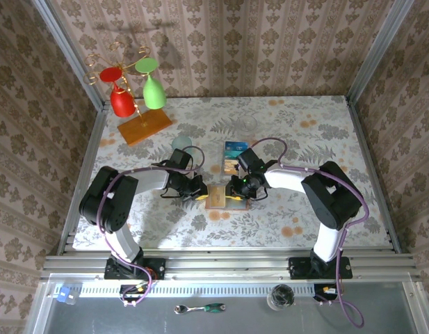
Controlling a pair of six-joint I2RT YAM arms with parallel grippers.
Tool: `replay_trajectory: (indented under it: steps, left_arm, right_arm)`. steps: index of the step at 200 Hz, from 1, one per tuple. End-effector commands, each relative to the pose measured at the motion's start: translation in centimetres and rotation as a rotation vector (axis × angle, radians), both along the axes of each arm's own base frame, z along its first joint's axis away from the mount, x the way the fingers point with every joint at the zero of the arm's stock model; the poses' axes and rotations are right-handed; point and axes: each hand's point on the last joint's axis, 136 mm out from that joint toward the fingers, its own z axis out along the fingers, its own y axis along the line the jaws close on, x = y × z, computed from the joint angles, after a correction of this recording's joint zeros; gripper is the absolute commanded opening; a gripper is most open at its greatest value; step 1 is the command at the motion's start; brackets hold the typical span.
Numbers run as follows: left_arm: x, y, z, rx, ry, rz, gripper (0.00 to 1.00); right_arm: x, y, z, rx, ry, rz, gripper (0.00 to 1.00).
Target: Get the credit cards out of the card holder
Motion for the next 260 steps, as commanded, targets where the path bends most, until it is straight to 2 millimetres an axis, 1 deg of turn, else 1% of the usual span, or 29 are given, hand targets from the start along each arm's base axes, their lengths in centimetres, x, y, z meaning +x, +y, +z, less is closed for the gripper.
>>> replay_trajectory:
  steps: [1, 42, 82, 108, 132, 157, 178, 208, 240, 260]
  left_arm:
    - [0.2, 0.6, 0.7, 0.016, -0.018, -0.001, 0.08]
    - [1.0, -0.2, 2.6, -0.025, -0.060, -0.006, 0.08]
    - [1.1, -0.8, 3.8, -0.055, -0.080, -0.018, 0.08]
    - [0.8, -1.5, 3.5, -0.062, -0.069, -0.035, 0.07]
    - [0.5, -2.1, 2.9, -0.071, -0.057, -0.045, 0.06]
    - [0.2, -2.4, 2.0, -0.070, -0.040, -0.053, 0.05]
    - [0.1, -2.3, 1.5, -0.062, -0.027, -0.054, 0.04]
    - [-0.2, -1.6, 0.7, -0.021, -0.012, -0.057, 0.02]
    - [-0.2, -1.3, 0.9, -0.020, -0.021, -0.050, 0.02]
    - [0.1, -1.2, 1.2, -0.018, -0.036, -0.039, 0.03]
  right_arm:
    - [-0.6, -1.0, -0.7, -0.037, 0.010, 0.002, 0.26]
    - [0.1, -0.3, 1.5, 0.005, -0.037, 0.006, 0.26]
    - [0.4, 0.2, 2.8, 0.040, -0.061, 0.007, 0.27]
    - [0.5, 0.8, 3.1, 0.072, -0.059, 0.015, 0.27]
    - [0.7, 1.4, 3.3, 0.099, -0.053, 0.018, 0.27]
    - [0.6, 1.7, 3.4, 0.118, -0.048, 0.023, 0.27]
    - [0.6, 2.0, 3.2, 0.131, -0.040, 0.028, 0.27]
    - [0.6, 2.5, 3.1, 0.150, -0.029, 0.034, 0.26]
    - [0.7, 2.8, 2.9, 0.157, -0.020, 0.040, 0.25]
    - [0.6, 2.9, 2.7, 0.153, -0.014, 0.042, 0.25]
